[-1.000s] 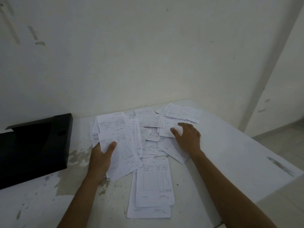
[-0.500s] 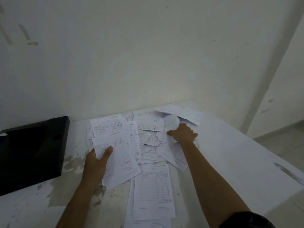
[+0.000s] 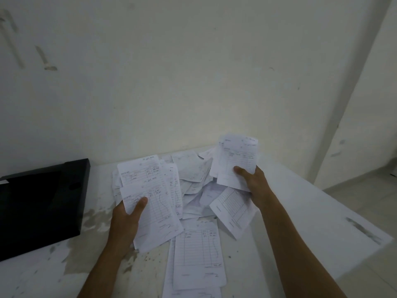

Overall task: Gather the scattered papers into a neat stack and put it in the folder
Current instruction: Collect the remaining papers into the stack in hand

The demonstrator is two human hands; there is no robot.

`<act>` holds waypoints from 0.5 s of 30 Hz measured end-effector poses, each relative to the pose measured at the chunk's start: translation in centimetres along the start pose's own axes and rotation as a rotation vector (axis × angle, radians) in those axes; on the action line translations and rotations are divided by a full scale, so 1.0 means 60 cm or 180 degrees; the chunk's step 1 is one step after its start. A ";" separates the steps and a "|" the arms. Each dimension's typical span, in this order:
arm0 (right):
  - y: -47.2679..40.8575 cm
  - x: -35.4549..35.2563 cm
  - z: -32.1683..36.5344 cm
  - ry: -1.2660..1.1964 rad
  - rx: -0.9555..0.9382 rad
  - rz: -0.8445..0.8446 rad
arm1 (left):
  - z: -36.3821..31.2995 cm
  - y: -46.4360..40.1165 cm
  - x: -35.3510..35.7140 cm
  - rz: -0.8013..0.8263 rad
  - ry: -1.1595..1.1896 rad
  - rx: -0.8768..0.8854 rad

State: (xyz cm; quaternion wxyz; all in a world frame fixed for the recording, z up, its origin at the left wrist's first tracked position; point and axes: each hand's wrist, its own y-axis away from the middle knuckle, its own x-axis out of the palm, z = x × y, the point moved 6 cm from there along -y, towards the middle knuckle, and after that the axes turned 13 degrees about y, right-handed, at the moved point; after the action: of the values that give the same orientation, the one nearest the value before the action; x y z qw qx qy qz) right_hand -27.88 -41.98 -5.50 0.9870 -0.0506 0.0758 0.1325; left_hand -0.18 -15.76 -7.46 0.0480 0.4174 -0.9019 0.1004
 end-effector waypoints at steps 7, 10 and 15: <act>-0.009 -0.028 0.048 0.0071 -0.0265 -0.0165 | 0.002 0.003 -0.008 -0.0061 0.0291 -0.0085; -0.018 -0.036 0.062 -0.0084 -0.0260 -0.0330 | 0.001 0.004 -0.010 -0.0075 0.0364 -0.0118; -0.032 -0.044 0.113 -0.0382 -0.0396 -0.0560 | -0.008 0.006 -0.011 -0.0144 0.0397 -0.0100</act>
State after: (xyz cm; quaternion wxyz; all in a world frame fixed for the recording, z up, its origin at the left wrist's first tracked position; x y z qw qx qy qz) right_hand -28.98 -43.68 1.76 0.9925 -0.1102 0.0035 0.0525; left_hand -0.01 -14.94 -7.18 0.1128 0.4298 -0.8889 0.1110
